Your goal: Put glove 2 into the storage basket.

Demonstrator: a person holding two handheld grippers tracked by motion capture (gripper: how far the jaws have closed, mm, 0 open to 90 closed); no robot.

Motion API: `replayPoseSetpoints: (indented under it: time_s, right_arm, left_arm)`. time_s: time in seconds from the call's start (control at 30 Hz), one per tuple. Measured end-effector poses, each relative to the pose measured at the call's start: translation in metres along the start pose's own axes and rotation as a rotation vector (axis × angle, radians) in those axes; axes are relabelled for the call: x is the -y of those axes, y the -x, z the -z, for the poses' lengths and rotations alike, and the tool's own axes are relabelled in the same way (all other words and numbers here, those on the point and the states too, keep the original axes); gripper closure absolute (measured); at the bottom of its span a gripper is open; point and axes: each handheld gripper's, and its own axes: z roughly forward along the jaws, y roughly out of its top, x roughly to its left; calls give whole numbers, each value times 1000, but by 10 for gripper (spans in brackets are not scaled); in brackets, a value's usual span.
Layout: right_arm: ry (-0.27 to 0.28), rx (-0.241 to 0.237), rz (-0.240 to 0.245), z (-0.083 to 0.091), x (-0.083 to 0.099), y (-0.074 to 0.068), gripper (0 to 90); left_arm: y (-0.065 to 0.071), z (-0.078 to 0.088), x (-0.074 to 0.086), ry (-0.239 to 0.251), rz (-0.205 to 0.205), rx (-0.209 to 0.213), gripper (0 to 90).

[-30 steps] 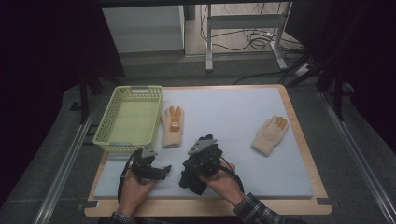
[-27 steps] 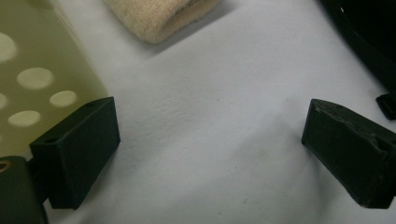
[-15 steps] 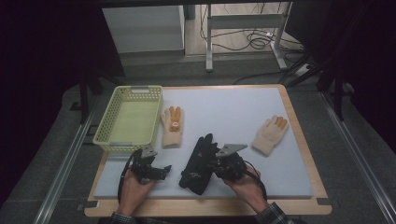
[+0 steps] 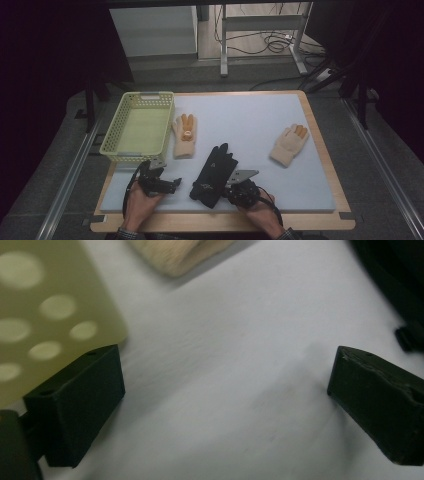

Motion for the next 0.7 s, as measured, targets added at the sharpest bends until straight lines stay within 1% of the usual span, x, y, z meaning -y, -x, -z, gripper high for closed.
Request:
replayPoseSetpoints:
  time_s: [0.03, 0.07, 0.1, 0.13, 0.17, 0.23, 0.27, 0.33, 0.37, 0.4, 0.43, 0.47, 0.5, 0.53, 0.57, 0.6, 0.7]
  right_arm:
    - [4, -1, 1, -3, -2, -1, 831]
    - [9, 2, 2, -6, -4, -1, 830]
    - [13, 4, 5, -9, -6, -2, 828]
    - [17, 10, 14, -12, -9, -3, 828]
    - [19, 17, 27, -17, -12, -4, 827]
    - [18, 20, 33, -19, -15, -5, 820]
    - [18, 20, 33, -19, -15, -5, 820]
    - [11, 17, 36, -18, -15, -5, 789]
    - [6, 29, 46, -15, -13, -4, 765]
    - [6, 29, 46, -15, -13, -4, 765]
    - [5, 43, 49, -12, -12, -3, 756]
    - [6, 54, 47, -9, -10, -1, 745]
    - [9, 72, 32, -4, -7, 6, 721]
    - [9, 72, 32, -4, -7, 6, 721]
    - [13, 97, 21, 3, -3, 14, 699]
    - [13, 97, 21, 3, -3, 14, 699]
    - [19, 130, -8, 13, 2, 28, 656]
  left_arm:
    - [-1, 1, 1, -1, -3, -9, 27]
    - [-3, 1, 2, -7, 2, -14, 10]
    - [-4, 2, 2, -7, 6, -6, 7]
    - [-5, 2, 3, -7, -2, -5, 15]
    - [-5, 2, 3, -7, 0, -4, 16]
    - [-5, 2, 3, -8, 2, -3, 16]
    - [-5, 2, 3, -8, 2, -3, 16]
    - [-5, 2, 3, -8, -1, -5, 16]
    - [-5, 2, 3, -7, -1, -4, 15]
    - [-5, 2, 3, -7, -1, -4, 15]
    - [-5, 2, 3, -6, 1, -3, 15]
    - [-5, 2, 3, -5, 2, -2, 15]
    - [-5, 2, 3, -5, 2, -2, 16]
    - [-5, 2, 3, -4, 3, -2, 16]
    - [-5, 2, 3, -3, 5, -1, 16]
    - [-5, 2, 3, -3, 5, -1, 16]
    - [-5, 2, 3, -3, 5, 0, 16]
